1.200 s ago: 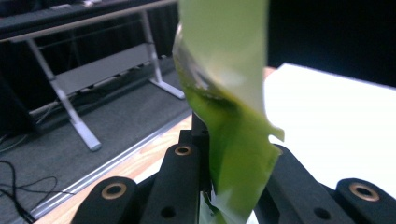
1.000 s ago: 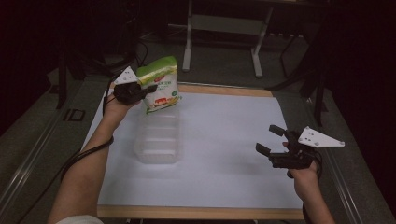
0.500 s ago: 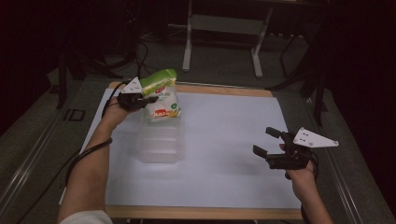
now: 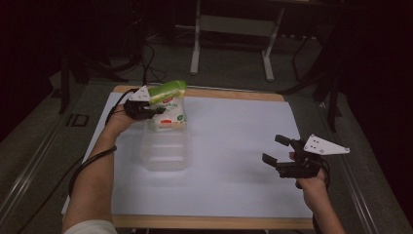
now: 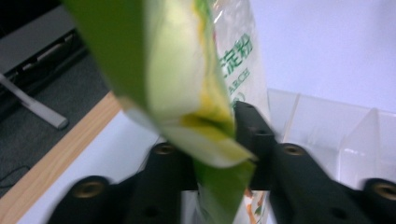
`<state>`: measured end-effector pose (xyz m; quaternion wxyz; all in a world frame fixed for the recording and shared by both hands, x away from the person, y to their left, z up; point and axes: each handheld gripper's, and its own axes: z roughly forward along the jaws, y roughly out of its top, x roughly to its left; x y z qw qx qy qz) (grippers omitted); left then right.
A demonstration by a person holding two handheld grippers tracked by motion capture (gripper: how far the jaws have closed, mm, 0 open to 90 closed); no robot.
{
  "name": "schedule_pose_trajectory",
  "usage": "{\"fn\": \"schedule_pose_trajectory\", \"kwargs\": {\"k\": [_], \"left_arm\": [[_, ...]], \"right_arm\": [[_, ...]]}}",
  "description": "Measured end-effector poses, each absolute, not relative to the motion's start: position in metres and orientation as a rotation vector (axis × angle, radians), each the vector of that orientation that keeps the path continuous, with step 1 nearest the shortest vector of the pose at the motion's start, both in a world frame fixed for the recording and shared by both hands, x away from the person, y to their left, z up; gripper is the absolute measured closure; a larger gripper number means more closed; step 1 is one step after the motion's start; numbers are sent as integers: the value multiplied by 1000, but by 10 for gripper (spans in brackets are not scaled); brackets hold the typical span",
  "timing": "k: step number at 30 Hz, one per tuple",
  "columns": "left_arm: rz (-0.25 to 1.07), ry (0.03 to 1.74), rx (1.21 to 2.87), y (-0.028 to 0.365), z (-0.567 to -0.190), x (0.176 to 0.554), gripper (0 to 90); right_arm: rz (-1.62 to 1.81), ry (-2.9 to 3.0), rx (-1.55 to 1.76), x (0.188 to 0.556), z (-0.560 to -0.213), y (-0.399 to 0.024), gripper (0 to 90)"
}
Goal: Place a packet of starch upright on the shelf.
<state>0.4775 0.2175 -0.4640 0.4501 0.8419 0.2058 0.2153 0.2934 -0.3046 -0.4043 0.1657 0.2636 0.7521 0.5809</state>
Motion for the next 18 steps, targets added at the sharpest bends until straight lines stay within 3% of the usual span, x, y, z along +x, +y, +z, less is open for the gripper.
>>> {"fn": "schedule_pose_trajectory", "kwargs": {"k": [5, 7, 9, 13, 14, 15, 18], "left_arm": [[527, 665, 2003, 219, -458, 474, 334], [489, 683, 1971, 218, -454, 471, 317], [460, 695, 1935, 218, -450, 469, 203], [432, 730, 1887, 219, -445, 465, 128], [399, 743, 1896, 218, -444, 464, 32], [391, 760, 1905, 218, -444, 463, 0], [384, 786, 1896, 218, -444, 459, 0]], "right_arm": [[1642, 2159, 751, 293, -406, -302, 133], [1643, 2162, 752, 293, -407, -302, 133], [1640, 2165, 747, 292, -407, -301, 133], [1643, 2162, 752, 292, -407, -302, 132], [1644, 2163, 754, 292, -407, -302, 133], [1642, 2164, 753, 292, -408, -302, 132], [1640, 2172, 756, 291, -409, -302, 133]]}}
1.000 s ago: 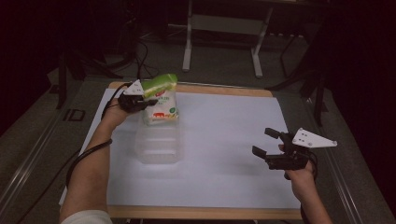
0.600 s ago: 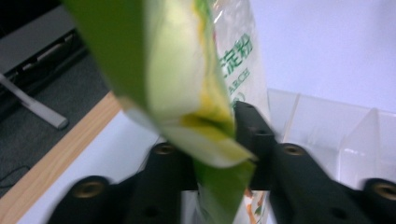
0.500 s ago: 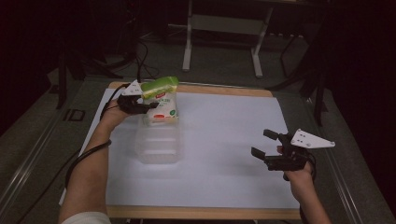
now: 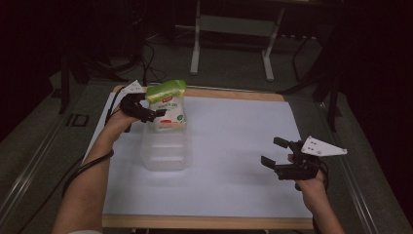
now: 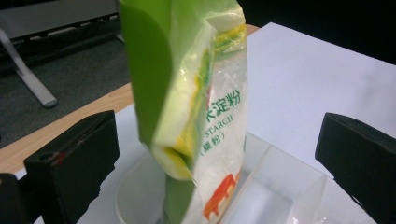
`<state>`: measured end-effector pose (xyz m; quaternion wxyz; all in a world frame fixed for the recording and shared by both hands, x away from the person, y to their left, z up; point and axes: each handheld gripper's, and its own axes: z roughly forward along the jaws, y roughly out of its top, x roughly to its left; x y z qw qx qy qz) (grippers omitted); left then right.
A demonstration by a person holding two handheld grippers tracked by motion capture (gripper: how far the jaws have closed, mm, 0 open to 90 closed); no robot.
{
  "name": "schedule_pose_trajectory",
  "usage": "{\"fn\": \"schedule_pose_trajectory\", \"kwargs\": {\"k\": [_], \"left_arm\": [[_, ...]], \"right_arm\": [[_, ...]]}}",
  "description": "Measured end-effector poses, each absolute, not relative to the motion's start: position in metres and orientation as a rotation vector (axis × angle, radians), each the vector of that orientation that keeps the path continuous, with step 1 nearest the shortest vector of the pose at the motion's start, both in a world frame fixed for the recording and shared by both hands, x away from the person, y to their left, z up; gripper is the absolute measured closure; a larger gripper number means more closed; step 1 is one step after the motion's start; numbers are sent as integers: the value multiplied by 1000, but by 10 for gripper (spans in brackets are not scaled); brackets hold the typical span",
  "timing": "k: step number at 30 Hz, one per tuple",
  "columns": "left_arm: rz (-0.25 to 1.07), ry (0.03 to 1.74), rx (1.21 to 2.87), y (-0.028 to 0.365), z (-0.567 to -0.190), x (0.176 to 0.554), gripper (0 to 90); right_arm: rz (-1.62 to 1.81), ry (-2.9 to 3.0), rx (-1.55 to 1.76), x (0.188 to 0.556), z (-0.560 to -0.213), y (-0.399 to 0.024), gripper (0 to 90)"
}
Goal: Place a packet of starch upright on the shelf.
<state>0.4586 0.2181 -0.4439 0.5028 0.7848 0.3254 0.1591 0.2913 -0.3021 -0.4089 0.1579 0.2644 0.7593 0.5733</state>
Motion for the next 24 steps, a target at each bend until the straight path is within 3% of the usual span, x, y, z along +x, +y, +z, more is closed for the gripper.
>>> {"fn": "schedule_pose_trajectory", "kwargs": {"k": [11, 24], "left_arm": [[460, 857, 1793, 224, -444, 428, 0], [558, 930, 1783, 223, -439, 380, 0]], "right_arm": [[1637, 2202, 765, 291, -416, -299, 135], [1625, 2217, 753, 286, -418, -297, 138]]}}
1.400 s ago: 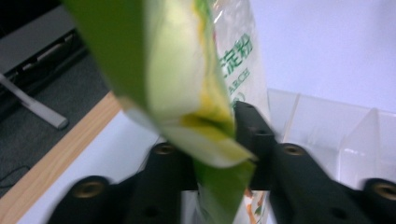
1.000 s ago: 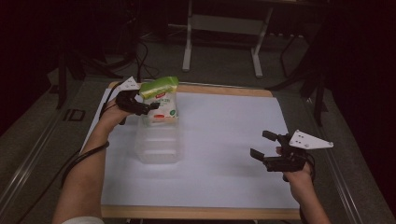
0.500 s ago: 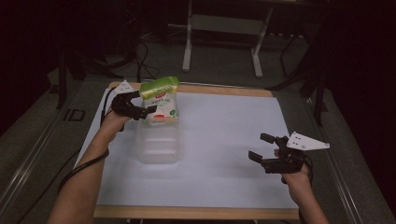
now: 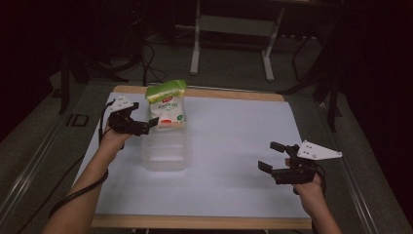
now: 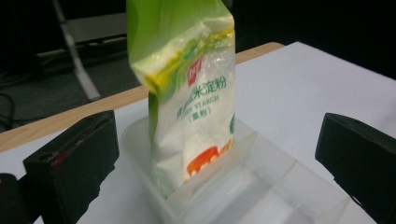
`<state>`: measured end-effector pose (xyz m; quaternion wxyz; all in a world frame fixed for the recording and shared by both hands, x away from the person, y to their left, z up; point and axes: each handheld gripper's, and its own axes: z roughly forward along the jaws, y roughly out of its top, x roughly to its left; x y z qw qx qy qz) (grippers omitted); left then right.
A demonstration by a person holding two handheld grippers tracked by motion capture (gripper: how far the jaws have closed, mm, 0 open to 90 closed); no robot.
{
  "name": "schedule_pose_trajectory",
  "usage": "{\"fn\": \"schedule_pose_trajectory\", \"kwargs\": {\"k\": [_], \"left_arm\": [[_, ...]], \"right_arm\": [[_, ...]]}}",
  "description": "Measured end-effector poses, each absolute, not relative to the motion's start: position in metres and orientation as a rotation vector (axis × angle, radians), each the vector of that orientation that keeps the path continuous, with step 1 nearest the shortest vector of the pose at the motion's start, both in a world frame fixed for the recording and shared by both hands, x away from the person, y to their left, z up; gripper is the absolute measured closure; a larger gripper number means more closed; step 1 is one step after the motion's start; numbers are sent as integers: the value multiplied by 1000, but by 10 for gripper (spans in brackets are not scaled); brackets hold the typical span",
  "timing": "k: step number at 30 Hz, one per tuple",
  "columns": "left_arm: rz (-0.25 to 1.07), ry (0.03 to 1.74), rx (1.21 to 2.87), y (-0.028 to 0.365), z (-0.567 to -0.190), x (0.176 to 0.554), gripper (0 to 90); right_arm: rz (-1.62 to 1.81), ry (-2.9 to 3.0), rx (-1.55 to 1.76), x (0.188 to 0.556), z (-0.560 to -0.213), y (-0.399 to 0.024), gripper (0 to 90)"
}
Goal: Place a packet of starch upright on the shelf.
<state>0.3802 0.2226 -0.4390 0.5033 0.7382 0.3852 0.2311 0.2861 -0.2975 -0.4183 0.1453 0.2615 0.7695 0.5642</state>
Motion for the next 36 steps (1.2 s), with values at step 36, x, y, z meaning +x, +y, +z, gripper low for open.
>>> {"fn": "schedule_pose_trajectory", "kwargs": {"k": [36], "left_arm": [[386, 683, 1796, 148, -436, 257, 0]], "right_arm": [[1627, 2236, 783, 280, -440, -302, 138]]}}
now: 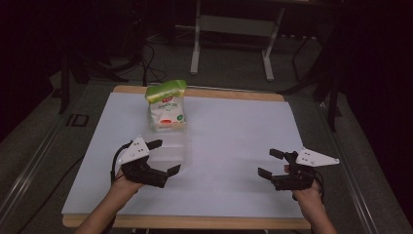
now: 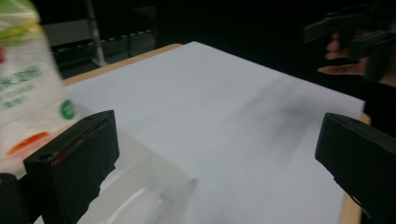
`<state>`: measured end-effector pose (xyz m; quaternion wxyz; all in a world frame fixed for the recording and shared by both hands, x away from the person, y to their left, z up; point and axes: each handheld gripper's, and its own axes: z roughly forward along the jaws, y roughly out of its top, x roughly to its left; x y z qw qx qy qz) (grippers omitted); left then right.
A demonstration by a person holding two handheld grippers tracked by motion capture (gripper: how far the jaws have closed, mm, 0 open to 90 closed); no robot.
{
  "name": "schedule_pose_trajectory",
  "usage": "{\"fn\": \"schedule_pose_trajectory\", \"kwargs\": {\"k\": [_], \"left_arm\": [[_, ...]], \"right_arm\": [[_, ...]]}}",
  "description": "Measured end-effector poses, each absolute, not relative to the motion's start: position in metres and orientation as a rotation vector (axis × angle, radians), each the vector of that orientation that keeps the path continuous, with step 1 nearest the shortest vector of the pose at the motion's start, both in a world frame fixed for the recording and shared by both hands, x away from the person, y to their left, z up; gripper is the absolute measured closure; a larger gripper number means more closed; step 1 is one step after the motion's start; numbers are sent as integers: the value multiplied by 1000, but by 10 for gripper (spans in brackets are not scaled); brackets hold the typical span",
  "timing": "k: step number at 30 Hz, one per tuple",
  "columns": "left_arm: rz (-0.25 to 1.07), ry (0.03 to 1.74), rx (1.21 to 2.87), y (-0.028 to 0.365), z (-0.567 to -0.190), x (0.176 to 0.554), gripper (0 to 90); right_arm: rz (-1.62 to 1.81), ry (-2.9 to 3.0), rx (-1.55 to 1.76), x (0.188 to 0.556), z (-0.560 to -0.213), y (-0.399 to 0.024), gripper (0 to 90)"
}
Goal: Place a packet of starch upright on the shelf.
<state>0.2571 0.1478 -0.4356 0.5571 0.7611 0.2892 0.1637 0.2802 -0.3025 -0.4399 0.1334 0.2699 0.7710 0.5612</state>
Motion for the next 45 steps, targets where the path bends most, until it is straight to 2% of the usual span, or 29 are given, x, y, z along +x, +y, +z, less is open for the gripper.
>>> {"fn": "schedule_pose_trajectory", "kwargs": {"k": [18, 45], "left_arm": [[307, 599, 1854, 107, -463, 241, 0], [306, 519, 1922, 87, -498, 238, 0]], "right_arm": [[1590, 2255, 750, 279, -449, -296, 138], [1505, 2323, 721, 282, -472, -288, 138]]}}
